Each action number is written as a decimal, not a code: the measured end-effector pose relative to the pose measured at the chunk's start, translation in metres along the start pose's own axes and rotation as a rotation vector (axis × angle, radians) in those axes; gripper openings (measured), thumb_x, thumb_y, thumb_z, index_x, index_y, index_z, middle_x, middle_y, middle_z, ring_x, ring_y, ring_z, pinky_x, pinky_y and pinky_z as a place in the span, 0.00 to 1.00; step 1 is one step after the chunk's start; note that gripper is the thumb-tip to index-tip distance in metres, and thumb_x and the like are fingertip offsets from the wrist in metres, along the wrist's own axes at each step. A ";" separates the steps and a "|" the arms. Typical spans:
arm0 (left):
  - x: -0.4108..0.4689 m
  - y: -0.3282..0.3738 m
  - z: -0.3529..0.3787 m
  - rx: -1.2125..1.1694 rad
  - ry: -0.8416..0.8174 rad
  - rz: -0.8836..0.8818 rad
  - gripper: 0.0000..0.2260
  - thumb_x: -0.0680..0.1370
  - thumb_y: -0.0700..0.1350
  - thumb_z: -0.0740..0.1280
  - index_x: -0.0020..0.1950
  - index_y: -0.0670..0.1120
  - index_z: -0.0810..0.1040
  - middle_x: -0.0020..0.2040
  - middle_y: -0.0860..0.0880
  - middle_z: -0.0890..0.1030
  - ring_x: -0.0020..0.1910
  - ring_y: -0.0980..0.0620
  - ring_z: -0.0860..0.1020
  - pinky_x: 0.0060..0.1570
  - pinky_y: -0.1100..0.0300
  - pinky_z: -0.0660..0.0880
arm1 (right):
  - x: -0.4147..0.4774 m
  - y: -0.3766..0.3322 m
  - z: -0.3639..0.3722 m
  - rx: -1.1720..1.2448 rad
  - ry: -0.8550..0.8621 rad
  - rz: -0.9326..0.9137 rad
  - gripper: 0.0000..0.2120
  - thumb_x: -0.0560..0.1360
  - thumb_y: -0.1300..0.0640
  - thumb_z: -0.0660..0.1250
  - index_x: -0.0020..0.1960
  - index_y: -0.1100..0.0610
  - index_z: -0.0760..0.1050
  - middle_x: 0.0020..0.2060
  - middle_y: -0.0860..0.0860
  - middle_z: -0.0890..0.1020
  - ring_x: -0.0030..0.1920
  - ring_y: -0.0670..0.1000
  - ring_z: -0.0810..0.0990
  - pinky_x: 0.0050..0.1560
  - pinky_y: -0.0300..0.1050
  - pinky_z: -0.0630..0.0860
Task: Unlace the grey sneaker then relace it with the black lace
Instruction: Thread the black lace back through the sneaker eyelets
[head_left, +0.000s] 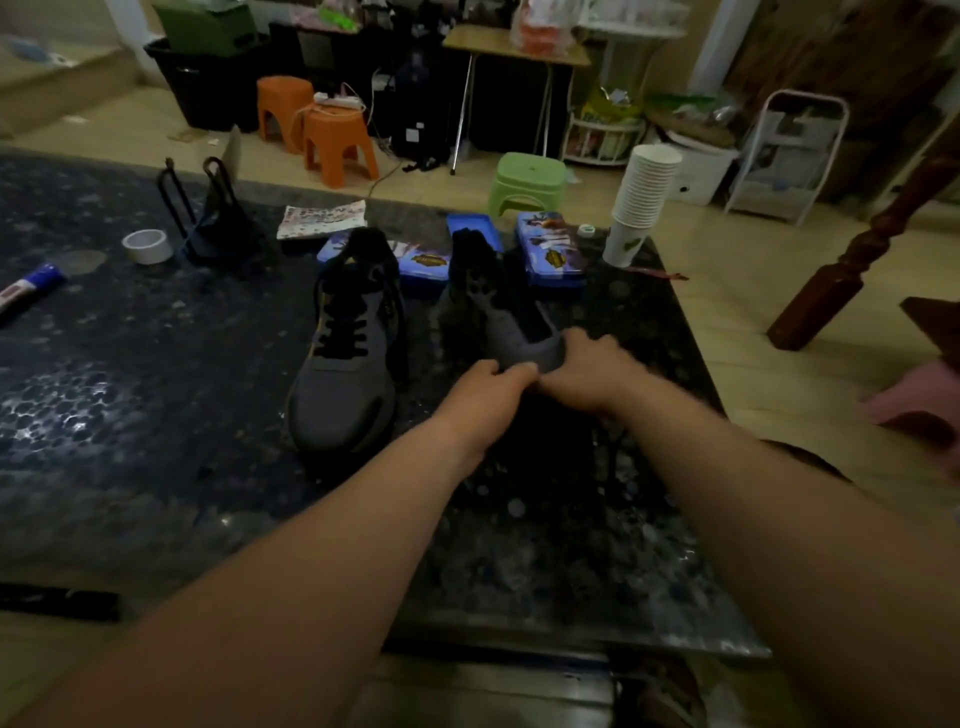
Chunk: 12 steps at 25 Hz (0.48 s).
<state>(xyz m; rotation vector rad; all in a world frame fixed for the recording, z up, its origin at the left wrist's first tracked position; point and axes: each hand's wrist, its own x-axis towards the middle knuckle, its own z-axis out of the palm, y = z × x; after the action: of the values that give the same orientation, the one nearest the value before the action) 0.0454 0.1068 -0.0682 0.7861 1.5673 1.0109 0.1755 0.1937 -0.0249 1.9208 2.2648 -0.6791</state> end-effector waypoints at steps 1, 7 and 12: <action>-0.002 0.000 -0.003 -0.035 0.029 -0.005 0.37 0.63 0.66 0.67 0.67 0.49 0.80 0.59 0.46 0.84 0.56 0.45 0.83 0.61 0.43 0.79 | -0.012 -0.005 0.010 0.061 -0.014 0.007 0.56 0.60 0.21 0.65 0.80 0.49 0.59 0.76 0.62 0.65 0.73 0.65 0.68 0.72 0.60 0.70; -0.063 -0.015 -0.030 0.198 0.206 0.049 0.30 0.68 0.66 0.72 0.59 0.45 0.78 0.55 0.46 0.82 0.52 0.47 0.82 0.50 0.51 0.80 | -0.120 -0.001 0.064 0.414 0.049 -0.095 0.44 0.70 0.28 0.67 0.80 0.43 0.58 0.71 0.60 0.68 0.71 0.64 0.70 0.70 0.56 0.70; -0.129 -0.057 -0.022 0.326 0.220 0.092 0.24 0.73 0.56 0.78 0.60 0.48 0.72 0.59 0.48 0.80 0.55 0.51 0.80 0.49 0.56 0.78 | -0.202 0.021 0.093 0.457 0.101 -0.156 0.39 0.73 0.34 0.67 0.79 0.42 0.59 0.64 0.55 0.68 0.67 0.59 0.71 0.70 0.55 0.72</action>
<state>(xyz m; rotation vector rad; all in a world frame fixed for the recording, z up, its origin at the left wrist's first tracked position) 0.0534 -0.0356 -0.0647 1.0039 1.9313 0.9447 0.2173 -0.0250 -0.0435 2.0046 2.5105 -1.2402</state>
